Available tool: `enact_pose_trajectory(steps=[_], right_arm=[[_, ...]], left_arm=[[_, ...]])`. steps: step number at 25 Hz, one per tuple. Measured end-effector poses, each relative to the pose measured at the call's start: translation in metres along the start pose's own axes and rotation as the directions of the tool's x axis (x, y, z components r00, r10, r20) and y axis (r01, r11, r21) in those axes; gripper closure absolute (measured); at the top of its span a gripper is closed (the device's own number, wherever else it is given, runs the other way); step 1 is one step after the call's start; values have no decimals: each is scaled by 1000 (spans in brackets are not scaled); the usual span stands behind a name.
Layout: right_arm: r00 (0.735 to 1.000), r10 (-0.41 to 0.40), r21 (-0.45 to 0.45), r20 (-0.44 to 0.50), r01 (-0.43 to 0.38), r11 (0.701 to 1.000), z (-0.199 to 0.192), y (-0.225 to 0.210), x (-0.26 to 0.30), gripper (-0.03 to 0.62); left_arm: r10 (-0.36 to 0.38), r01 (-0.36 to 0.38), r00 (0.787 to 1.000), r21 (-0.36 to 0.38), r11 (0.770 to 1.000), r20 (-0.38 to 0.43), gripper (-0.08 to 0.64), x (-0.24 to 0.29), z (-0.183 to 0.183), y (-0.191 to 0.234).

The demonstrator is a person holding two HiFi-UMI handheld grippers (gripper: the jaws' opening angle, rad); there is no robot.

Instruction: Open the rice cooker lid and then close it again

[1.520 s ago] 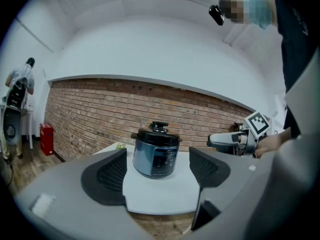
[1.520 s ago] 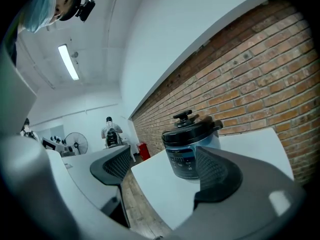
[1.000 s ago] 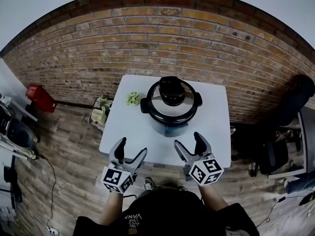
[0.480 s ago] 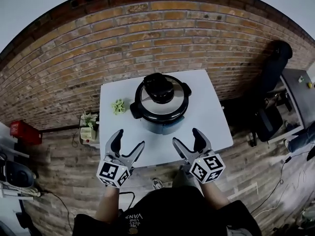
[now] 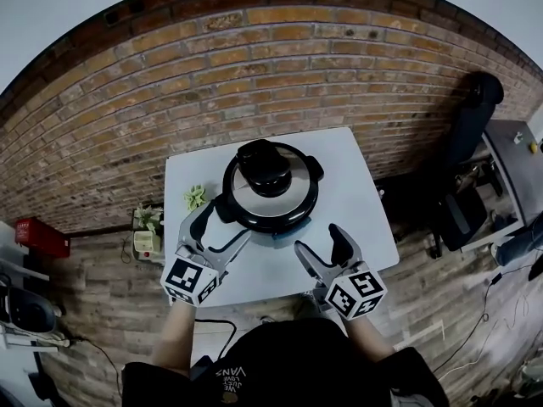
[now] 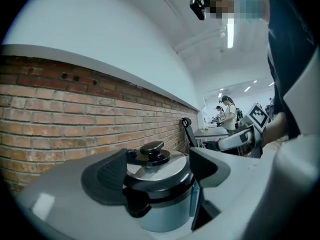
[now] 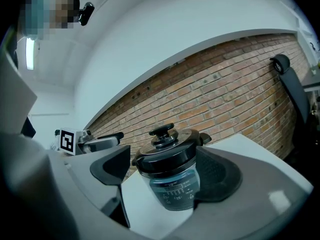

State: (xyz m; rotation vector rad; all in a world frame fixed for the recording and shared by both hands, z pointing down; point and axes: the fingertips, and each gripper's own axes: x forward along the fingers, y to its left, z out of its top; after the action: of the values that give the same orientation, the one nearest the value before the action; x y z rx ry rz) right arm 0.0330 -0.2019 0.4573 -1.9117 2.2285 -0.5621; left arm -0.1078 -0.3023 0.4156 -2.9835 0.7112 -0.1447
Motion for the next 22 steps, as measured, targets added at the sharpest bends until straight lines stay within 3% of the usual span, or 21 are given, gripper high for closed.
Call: enact_pose_trajectory(steps=[12, 18, 22], right_arm=[[998, 58, 25, -34, -57, 998, 15, -42, 34, 192], [997, 68, 43, -30, -67, 997, 21, -59, 44, 192], [997, 66, 62, -30, -65, 996, 24, -71, 45, 192]], left_arm=[[-138, 150, 985, 112, 982, -108, 190, 92, 7, 10], [-255, 291, 936, 125, 949, -243, 190, 130, -6, 1], [-289, 340, 907, 129, 932, -305, 192, 147, -13, 0]])
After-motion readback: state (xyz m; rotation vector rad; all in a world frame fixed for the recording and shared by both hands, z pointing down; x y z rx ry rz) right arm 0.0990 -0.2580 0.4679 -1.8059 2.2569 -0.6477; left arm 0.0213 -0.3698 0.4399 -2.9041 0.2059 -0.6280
